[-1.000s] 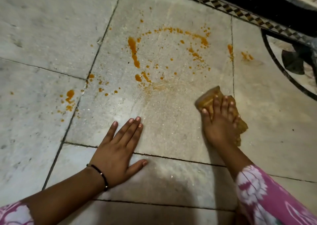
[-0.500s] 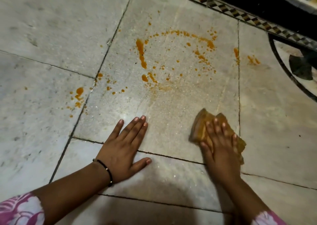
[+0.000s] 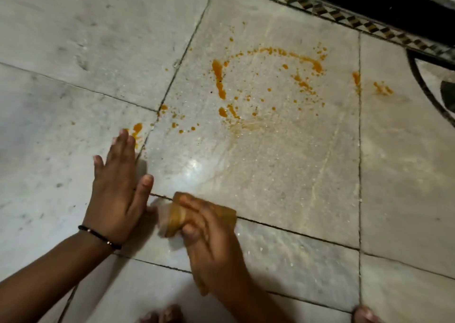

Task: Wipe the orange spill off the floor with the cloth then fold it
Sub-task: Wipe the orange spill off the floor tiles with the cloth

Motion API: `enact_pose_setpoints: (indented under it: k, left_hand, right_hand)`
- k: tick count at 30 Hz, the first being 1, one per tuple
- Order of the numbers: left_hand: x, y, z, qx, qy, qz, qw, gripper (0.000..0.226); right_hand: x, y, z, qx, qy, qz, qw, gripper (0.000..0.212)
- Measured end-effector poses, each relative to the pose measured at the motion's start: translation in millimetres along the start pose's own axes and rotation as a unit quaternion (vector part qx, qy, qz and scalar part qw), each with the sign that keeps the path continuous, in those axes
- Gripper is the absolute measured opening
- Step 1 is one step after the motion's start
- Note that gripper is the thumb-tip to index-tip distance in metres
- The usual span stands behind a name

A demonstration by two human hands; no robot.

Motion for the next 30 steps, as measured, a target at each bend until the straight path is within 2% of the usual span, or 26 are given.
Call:
enact_pose_setpoints:
  k: [1,2,5,6,8,9,11,12,14,16,17,19,20,22,23,24,26,28,30]
  left_hand:
    - [-4,0,6,-0.011,0.005,-0.011,1.0,0.081]
    - [-8,0,10,-0.021,0.01,-0.022,0.999,0.08]
    - [-16,1,19,-0.048,0.037,-0.048,0.997,0.081]
    - [-15,2,20,-0.051,0.039,-0.049,0.997,0.081]
    - [-10,6,22,-0.054,0.022,-0.04,0.997,0.08]
    - [-7,8,25,-0.052,0.003,-0.031,0.998,0.079]
    - [0,12,30,-0.049,-0.039,-0.008,0.998,0.077]
    - [3,14,33,-0.048,-0.057,0.003,0.997,0.076]
    - [7,16,36,-0.051,-0.081,0.018,0.995,0.076]
    - [9,14,41,-0.054,-0.107,0.026,0.992,0.076]
    - [9,12,44,-0.055,-0.122,0.03,0.991,0.076]
    - [9,8,52,-0.059,-0.151,0.039,0.986,0.078]
    - [8,6,55,-0.058,-0.164,0.043,0.984,0.079]
    - [9,7,56,-0.053,-0.191,0.045,0.979,0.079]
    - [9,7,55,-0.056,-0.199,0.043,0.977,0.079]
    - [10,8,53,-0.059,-0.202,0.039,0.977,0.079]
    - [12,8,52,-0.067,-0.199,0.032,0.977,0.08]
    - [12,8,52,-0.072,-0.199,0.029,0.977,0.081]
    - [12,9,53,-0.073,-0.201,0.032,0.976,0.081]
  right_hand:
    - [-11,-11,7,0.048,-0.111,-0.018,0.993,0.03]
    - [-27,-23,10,0.089,-0.173,-0.031,0.98,0.026]
    - [-84,-55,5,0.169,-0.215,-0.07,0.959,0.035]
    - [-105,-63,0,0.174,-0.184,-0.1,0.962,0.033]
    - [-145,-72,-16,0.152,-0.01,-0.181,0.971,0.018]
    - [-162,-74,-22,0.141,0.089,-0.22,0.961,0.018]
    - [-171,-78,-27,0.12,0.178,-0.239,0.947,0.024]
    - [-163,-78,-28,0.118,0.22,-0.215,0.944,0.029]
    - [-122,-75,-36,0.118,0.339,-0.081,0.93,0.047]
    - [-69,-67,-45,0.12,0.468,0.029,0.875,0.066]
    - [-48,-61,-47,0.101,0.515,0.04,0.85,0.071]
    - [-24,-45,-43,0.03,0.529,0.077,0.844,0.072]
    - [-23,-33,-44,-0.027,0.518,0.134,0.844,0.068]
    - [-43,-3,-46,-0.144,0.513,0.255,0.807,0.063]
    - [-61,5,-48,-0.177,0.508,0.292,0.791,0.063]
    - [-84,6,-54,-0.186,0.515,0.3,0.781,0.062]
    - [-125,-13,-69,-0.148,0.55,0.256,0.781,0.064]
    - [-149,-52,-79,-0.046,0.576,0.176,0.797,0.065]
    - [-139,-95,-77,0.043,0.582,0.096,0.806,0.069]
Point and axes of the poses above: each hand's wrist, its own y-axis away from the middle knuckle, its own x-axis out of the palm, z = x × y, the point moved 1 cm from there along -y, towards the middle knuckle, and after that the axes turned 14 degrees about -x, right-handed, at the moved point
